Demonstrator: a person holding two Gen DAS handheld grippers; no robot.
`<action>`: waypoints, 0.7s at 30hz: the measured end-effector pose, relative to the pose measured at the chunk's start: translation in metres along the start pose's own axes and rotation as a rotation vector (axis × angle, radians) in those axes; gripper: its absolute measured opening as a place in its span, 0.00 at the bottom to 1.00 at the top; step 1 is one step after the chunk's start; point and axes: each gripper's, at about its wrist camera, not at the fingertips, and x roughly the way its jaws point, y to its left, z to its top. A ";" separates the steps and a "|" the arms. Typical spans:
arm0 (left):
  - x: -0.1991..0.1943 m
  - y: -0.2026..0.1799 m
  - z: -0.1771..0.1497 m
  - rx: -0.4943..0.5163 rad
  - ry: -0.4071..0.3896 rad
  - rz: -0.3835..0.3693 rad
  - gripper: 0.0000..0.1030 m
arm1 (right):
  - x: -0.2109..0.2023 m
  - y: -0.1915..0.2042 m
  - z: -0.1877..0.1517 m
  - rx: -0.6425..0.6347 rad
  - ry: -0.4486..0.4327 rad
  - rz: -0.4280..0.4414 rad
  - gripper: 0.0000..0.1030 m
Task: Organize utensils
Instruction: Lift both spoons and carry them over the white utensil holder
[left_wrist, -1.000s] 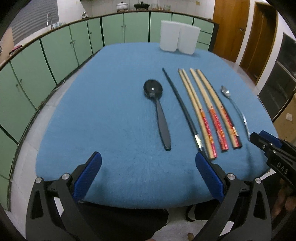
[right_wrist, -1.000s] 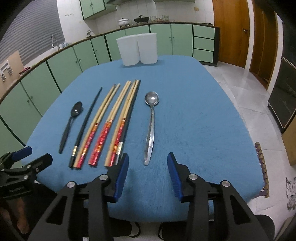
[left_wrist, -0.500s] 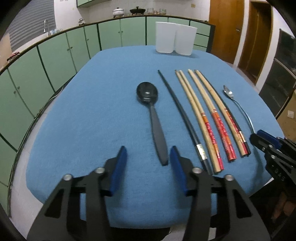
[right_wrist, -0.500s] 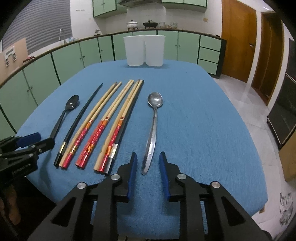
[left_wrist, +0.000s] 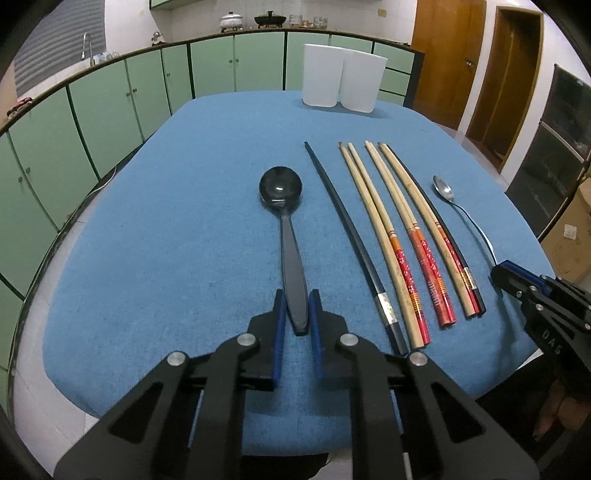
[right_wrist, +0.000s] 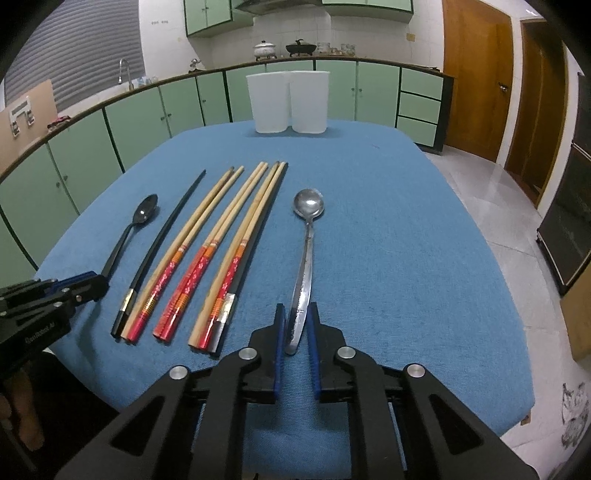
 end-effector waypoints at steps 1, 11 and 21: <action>-0.002 0.000 0.001 -0.001 -0.005 -0.001 0.11 | -0.003 -0.001 0.002 0.003 -0.007 0.001 0.10; -0.029 0.005 0.023 -0.016 -0.079 -0.013 0.11 | -0.034 0.000 0.034 -0.004 -0.102 0.012 0.09; -0.040 0.016 0.070 -0.018 -0.132 -0.027 0.10 | -0.038 -0.003 0.078 -0.061 -0.136 0.015 0.09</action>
